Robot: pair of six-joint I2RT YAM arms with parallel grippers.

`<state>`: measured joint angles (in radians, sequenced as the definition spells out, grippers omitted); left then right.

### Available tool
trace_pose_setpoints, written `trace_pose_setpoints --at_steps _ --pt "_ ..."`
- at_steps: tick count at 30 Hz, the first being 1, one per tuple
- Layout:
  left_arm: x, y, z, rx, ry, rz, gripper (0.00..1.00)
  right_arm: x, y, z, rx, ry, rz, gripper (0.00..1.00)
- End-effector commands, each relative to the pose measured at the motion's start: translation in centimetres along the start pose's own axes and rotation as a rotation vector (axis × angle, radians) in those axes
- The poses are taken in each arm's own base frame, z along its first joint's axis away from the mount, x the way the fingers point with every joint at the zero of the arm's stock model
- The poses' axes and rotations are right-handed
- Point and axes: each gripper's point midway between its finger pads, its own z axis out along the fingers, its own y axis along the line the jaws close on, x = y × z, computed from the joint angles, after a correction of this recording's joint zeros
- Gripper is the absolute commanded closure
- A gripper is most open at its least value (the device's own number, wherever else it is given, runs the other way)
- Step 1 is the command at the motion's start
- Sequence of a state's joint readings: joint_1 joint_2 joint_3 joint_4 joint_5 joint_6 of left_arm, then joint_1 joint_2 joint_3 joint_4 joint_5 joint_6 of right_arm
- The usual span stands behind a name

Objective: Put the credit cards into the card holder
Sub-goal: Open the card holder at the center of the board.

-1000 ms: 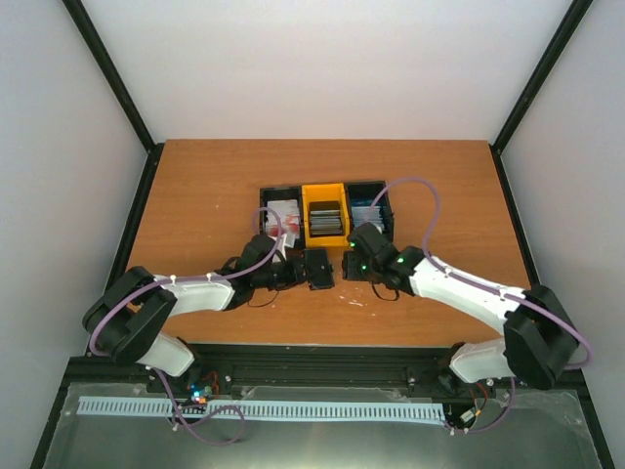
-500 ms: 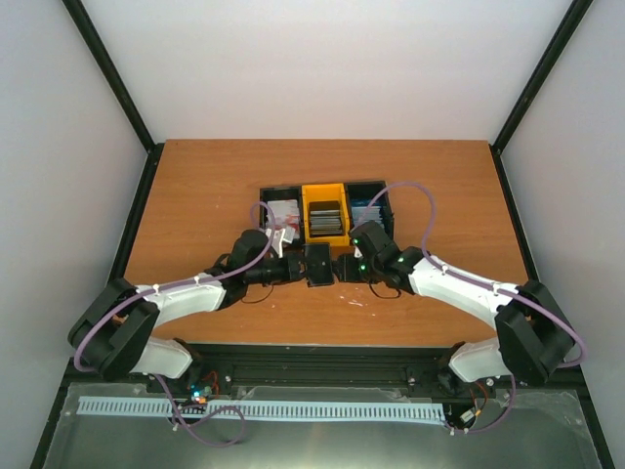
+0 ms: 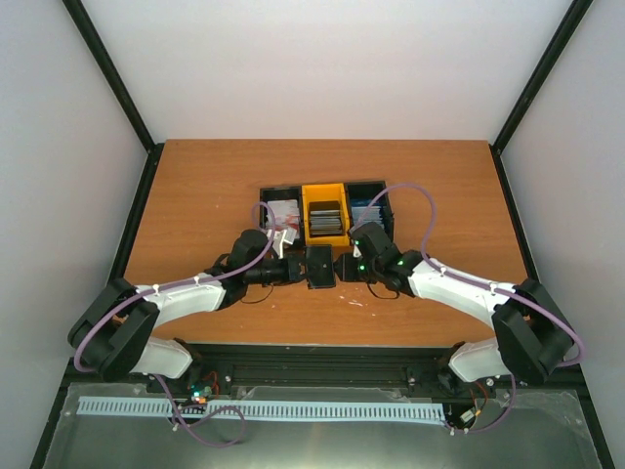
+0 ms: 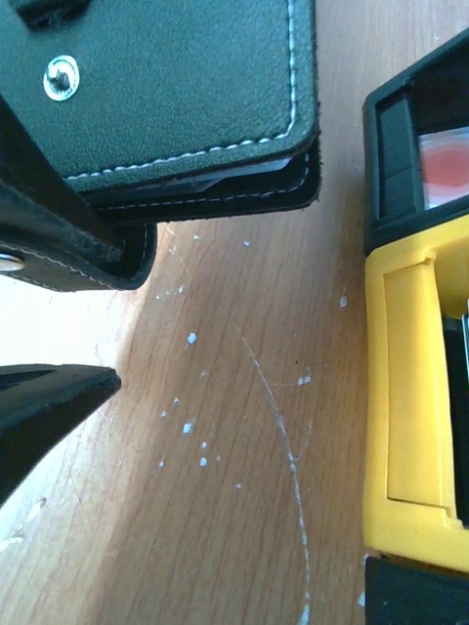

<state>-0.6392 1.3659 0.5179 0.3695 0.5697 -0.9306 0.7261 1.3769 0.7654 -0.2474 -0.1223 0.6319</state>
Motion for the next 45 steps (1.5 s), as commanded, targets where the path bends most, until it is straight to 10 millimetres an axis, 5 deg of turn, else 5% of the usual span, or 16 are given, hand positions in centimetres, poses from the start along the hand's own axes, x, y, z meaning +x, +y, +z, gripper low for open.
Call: trace_pose_setpoints --at_steps 1,4,6,9,13,20,27,32,35,45 --pt "-0.6 -0.9 -0.1 0.039 -0.015 0.043 0.99 -0.2 0.4 0.0 -0.034 -0.024 -0.026 0.76" --pt "-0.6 -0.9 -0.2 0.043 -0.019 0.041 0.99 0.1 0.6 0.3 -0.045 -0.001 -0.028 0.96" --pt "-0.6 -0.8 -0.2 0.039 -0.022 0.034 0.98 0.2 0.6 0.2 -0.047 0.0 -0.026 0.97" --pt "-0.5 0.1 0.0 0.01 -0.022 0.011 0.77 -0.1 0.9 -0.8 -0.049 -0.012 -0.03 0.97" --pt "0.2 2.7 0.4 -0.078 -0.018 -0.042 0.28 0.0 1.6 -2.4 -0.079 0.0 -0.033 0.97" --pt "0.9 6.1 0.6 -0.188 -0.016 -0.121 0.08 2.1 0.5 -1.9 -0.041 0.087 0.004 0.97" --pt "1.3 6.8 0.5 -0.19 -0.02 -0.133 0.06 2.9 0.2 -0.6 -0.025 0.147 0.079 0.97" --pt "0.7 6.5 1.2 -0.175 -0.022 -0.1 0.36 2.6 -0.7 -0.3 0.03 0.137 0.074 0.97" --pt "0.0 6.2 1.3 -0.172 -0.04 -0.075 0.44 2.9 -1.5 0.2 0.071 0.142 0.067 0.97" --pt "-1.5 3.2 0.1 -0.101 -0.098 0.019 0.43 3.3 -4.9 1.1 0.228 0.145 0.026 0.97"
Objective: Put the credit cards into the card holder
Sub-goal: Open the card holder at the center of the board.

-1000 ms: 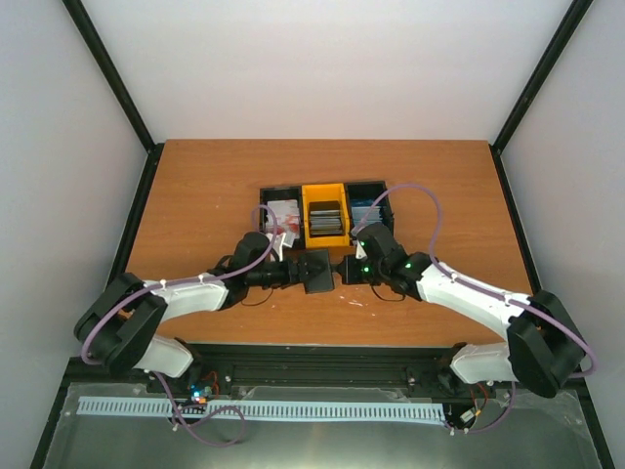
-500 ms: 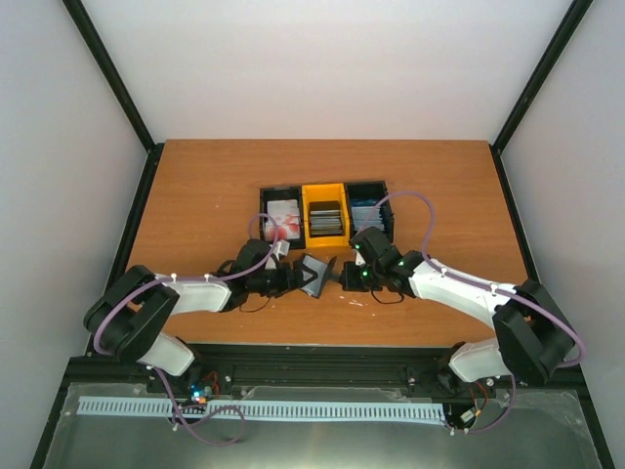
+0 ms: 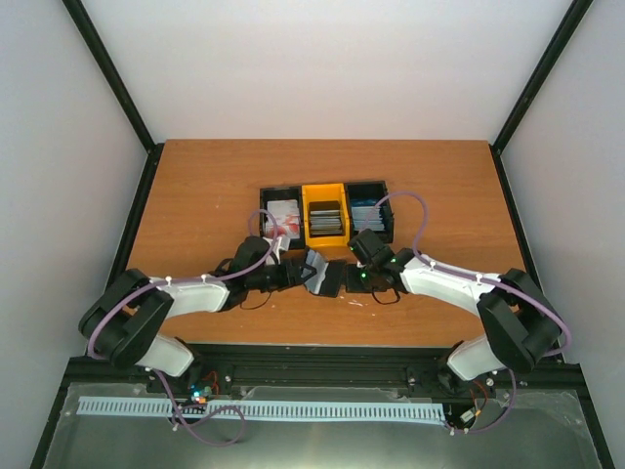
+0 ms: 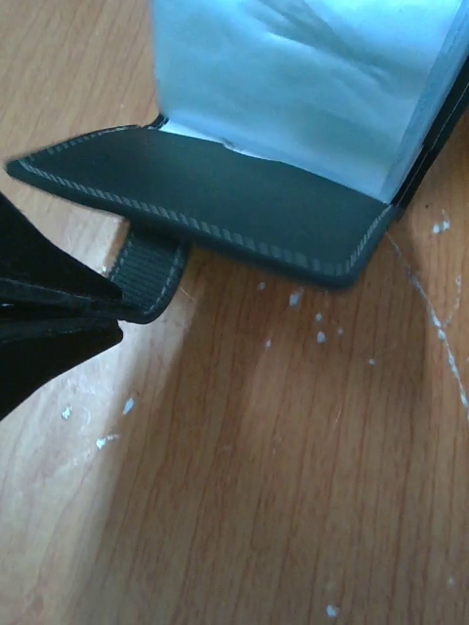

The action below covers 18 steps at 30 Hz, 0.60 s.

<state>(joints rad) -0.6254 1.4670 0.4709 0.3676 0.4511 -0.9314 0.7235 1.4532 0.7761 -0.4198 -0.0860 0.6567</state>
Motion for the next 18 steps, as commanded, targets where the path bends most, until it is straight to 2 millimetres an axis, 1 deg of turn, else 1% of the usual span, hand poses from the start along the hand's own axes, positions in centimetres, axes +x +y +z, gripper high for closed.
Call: trace_pose_setpoints --at_steps 1,3,6,7,8,10,11,12,14,16,18 --pt "-2.3 -3.4 -1.1 0.092 -0.082 0.098 0.43 -0.8 -1.0 0.2 0.058 -0.025 -0.018 0.97" --pt "-2.4 -3.6 -1.1 0.098 -0.08 0.104 0.48 -0.9 -1.0 0.4 0.057 -0.025 -0.022 0.97" --pt "-2.4 -3.5 -0.6 0.091 -0.062 0.104 0.6 -1.0 -0.9 0.5 0.049 -0.028 -0.028 0.97" --pt "-2.3 -3.1 -0.1 0.078 -0.044 0.098 0.62 -1.1 -0.7 0.4 0.041 -0.029 -0.03 0.97" --pt "-1.9 -2.4 0.6 0.054 -0.011 0.087 0.64 -1.2 -0.6 0.4 0.036 -0.032 -0.032 0.97" --pt "-1.5 -2.0 1.6 0.047 0.041 0.092 0.66 -1.2 -0.4 0.3 0.03 -0.033 -0.039 0.97" --pt "-1.3 -2.0 1.9 0.053 0.058 0.092 0.68 -1.2 -0.5 0.3 0.031 -0.034 -0.038 0.97" --pt "-1.3 -2.2 2.1 0.062 0.065 0.092 0.73 -1.3 -0.4 0.4 0.032 -0.035 -0.038 0.97" --pt "-1.4 -2.4 2.0 0.071 0.062 0.096 0.8 -1.3 -0.6 0.4 0.039 -0.036 -0.037 0.97" --pt "-1.8 -2.9 1.7 0.075 0.045 0.108 0.81 -1.2 -0.9 0.4 0.049 -0.037 -0.034 0.97" --pt "-2.1 -3.4 1.4 0.084 0.031 0.121 0.79 -1.2 -1.2 0.4 0.06 -0.039 -0.03 0.97"
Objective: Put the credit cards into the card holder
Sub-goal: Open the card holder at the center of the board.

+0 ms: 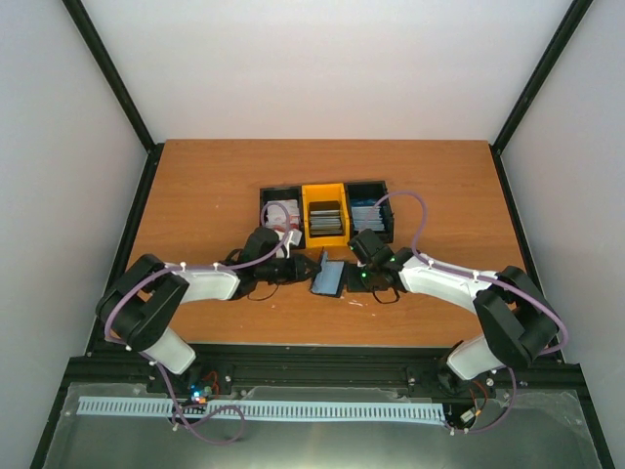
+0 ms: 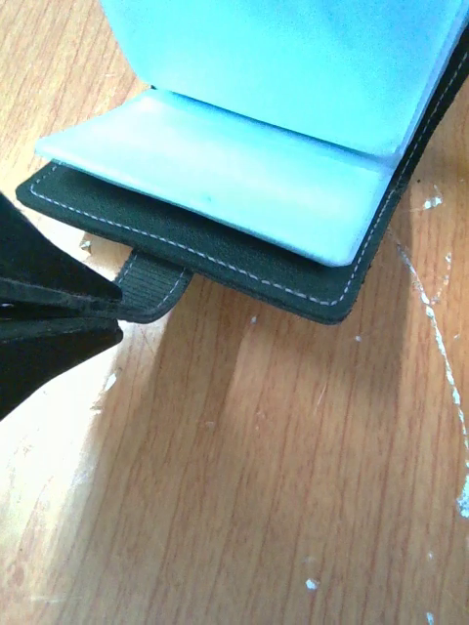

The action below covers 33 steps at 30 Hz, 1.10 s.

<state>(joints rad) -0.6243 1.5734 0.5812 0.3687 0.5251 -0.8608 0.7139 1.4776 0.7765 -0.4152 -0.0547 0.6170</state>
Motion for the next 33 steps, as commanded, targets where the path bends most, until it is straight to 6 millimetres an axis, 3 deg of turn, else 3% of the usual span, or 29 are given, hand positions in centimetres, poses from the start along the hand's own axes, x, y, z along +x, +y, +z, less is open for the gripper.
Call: trace_pose_setpoints --at_steps 1,5,8,16,19,23,28,33 --pt "-1.2 -1.8 -0.7 0.033 -0.023 0.055 0.76 -0.9 -0.4 -0.1 0.025 -0.033 0.001 0.97" --pt "-1.1 -1.6 -0.8 0.02 -0.023 0.054 0.68 -1.1 -0.7 -0.1 0.042 -0.04 0.007 0.95" --pt "-0.6 -0.9 -0.4 0.004 -0.001 0.041 0.65 -1.0 -1.0 -0.3 0.056 -0.043 0.008 0.82" --pt "0.0 1.9 0.6 -0.113 0.044 -0.013 0.72 -1.9 -0.3 -2.4 0.025 -0.087 -0.003 0.64" --pt "0.0 2.8 0.2 -0.164 0.027 -0.027 0.74 -1.9 -0.9 -2.7 0.066 -0.088 0.021 0.56" --pt "-0.1 3.2 -0.5 -0.193 0.0 -0.04 0.75 -2.0 -1.2 -2.9 0.086 -0.091 0.035 0.55" --pt "-0.3 4.0 -1.3 -0.25 -0.036 -0.063 0.75 -3.4 -2.1 -4.5 0.153 -0.162 0.064 0.55" --pt "-0.3 4.7 -1.7 -0.288 -0.051 -0.078 0.75 -3.2 1.0 -3.9 -0.015 -0.127 0.025 0.58"
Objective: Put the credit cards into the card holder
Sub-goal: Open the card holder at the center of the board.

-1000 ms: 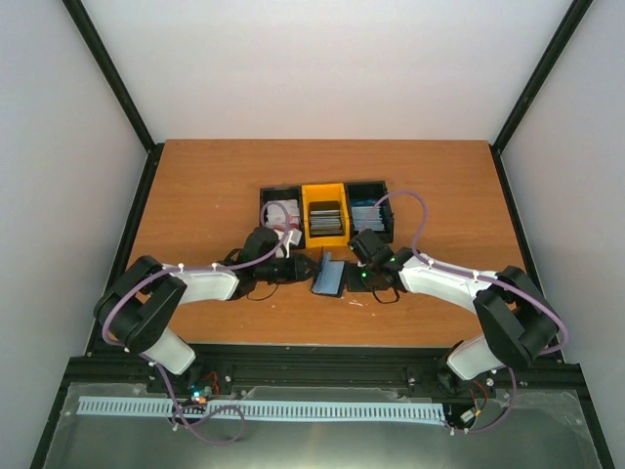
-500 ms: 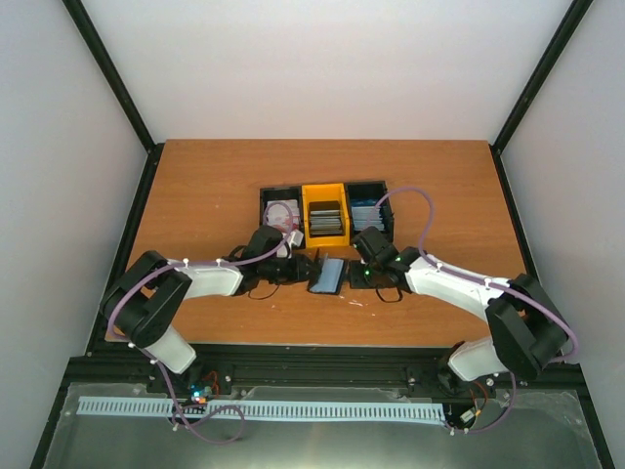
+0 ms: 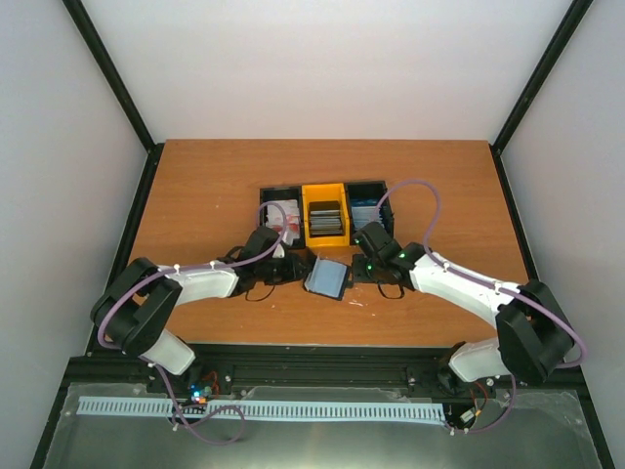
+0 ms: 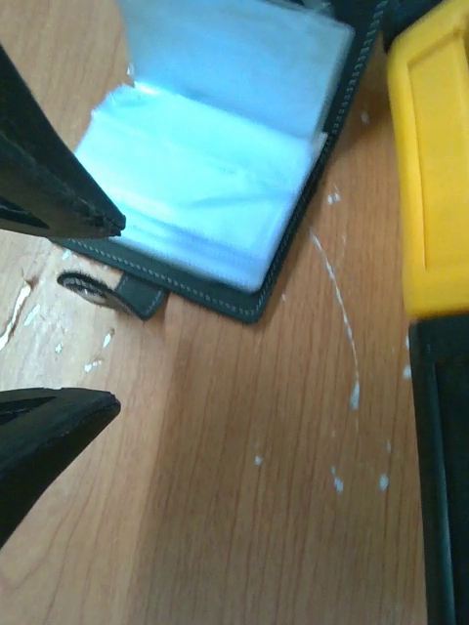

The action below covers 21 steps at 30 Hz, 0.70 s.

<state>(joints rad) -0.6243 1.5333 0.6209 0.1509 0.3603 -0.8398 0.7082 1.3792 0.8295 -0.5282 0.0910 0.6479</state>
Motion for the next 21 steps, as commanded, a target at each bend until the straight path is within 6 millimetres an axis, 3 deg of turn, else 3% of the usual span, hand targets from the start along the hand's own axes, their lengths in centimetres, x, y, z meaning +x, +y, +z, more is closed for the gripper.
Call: trace_pose_setpoints --at_steps 1,6,17,21 --pt "0.2 2.1 -0.3 -0.096 -0.012 -0.045 0.75 -0.4 3.0 -0.3 -0.154 0.01 -0.008 0.61" --pt "0.3 3.4 -0.8 -0.154 -0.038 -0.076 0.76 0.4 4.9 0.6 -0.253 0.054 0.005 0.67" --pt "-0.2 3.2 -1.0 -0.158 -0.056 -0.064 0.76 1.7 5.1 3.3 -0.233 0.144 0.031 0.63" --pt "-0.1 3.1 -0.9 -0.145 -0.049 -0.063 0.77 1.8 6.0 3.9 -0.264 0.158 0.021 0.74"
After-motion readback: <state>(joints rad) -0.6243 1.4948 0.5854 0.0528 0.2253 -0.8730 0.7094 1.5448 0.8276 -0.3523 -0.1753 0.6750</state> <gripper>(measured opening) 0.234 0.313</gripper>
